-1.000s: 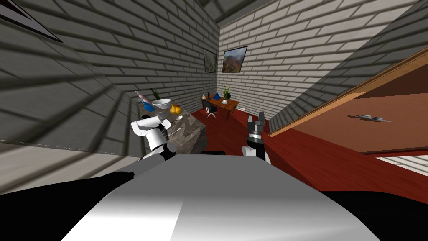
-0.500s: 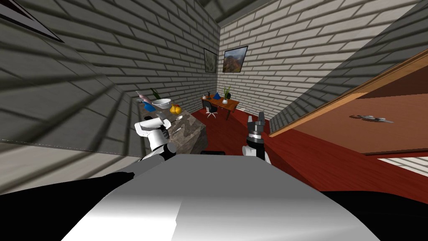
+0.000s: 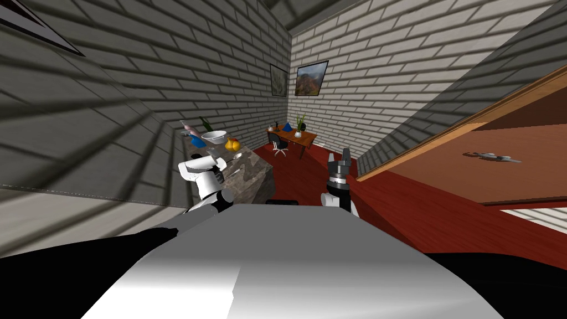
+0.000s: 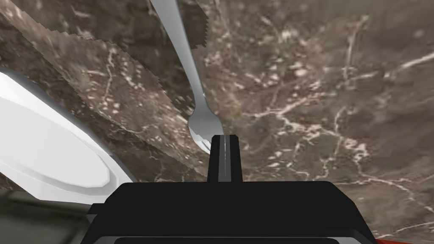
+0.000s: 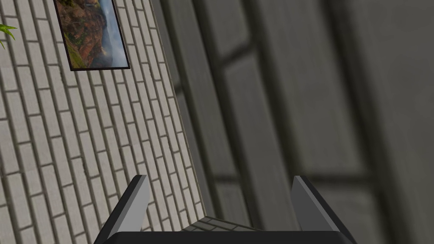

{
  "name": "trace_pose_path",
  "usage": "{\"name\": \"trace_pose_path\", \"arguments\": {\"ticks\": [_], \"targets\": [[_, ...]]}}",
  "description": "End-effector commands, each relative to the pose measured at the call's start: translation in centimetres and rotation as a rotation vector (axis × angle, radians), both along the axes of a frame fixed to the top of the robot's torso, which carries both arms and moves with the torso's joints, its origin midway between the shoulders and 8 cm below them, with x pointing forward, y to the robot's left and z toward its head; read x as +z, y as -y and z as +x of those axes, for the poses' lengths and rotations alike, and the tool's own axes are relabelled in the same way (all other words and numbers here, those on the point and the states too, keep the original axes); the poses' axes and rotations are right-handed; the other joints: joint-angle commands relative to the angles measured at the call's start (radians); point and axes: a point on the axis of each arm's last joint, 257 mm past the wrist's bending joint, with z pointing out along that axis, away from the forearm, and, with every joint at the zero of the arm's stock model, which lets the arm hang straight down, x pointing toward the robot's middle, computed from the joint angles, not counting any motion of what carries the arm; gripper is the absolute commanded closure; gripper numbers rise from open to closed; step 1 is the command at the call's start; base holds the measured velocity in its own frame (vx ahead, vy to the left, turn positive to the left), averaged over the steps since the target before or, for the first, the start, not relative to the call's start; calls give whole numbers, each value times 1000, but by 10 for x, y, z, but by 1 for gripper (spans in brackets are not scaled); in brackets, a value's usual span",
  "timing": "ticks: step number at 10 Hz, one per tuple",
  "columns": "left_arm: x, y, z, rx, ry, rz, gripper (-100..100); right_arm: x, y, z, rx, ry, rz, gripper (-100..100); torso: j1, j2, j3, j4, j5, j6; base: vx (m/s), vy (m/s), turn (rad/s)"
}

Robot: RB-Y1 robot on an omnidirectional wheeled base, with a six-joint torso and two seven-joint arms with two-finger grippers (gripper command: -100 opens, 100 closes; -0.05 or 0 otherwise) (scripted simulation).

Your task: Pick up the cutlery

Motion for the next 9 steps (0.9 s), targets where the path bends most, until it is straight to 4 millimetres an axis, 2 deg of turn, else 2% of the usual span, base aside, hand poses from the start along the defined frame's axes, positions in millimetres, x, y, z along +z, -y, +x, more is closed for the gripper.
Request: {"name": "trace_pose_path", "arguments": {"ticks": [1, 7, 8, 9], "targets": [[1, -5, -12, 2, -41, -5, -100, 0, 0, 0, 0, 0, 0, 0, 0, 0, 0, 0, 0, 0, 14, 5, -155], [3, -18, -54, 10, -178, -31, -100, 0, 0, 0, 0, 0, 0, 0, 1, 0, 0, 0, 0, 0, 8, 13, -150], [4, -16, -48, 9, -160, -26, -100, 0, 0, 0, 0, 0, 0, 0, 1, -1, -1, 0, 0, 0, -2, 6, -31], [4, -15, -49, 9, -164, -28, 0, 0, 0, 0, 0, 0, 0, 0, 0, 0, 0, 0, 0, 0, 0, 0, 0]]}}
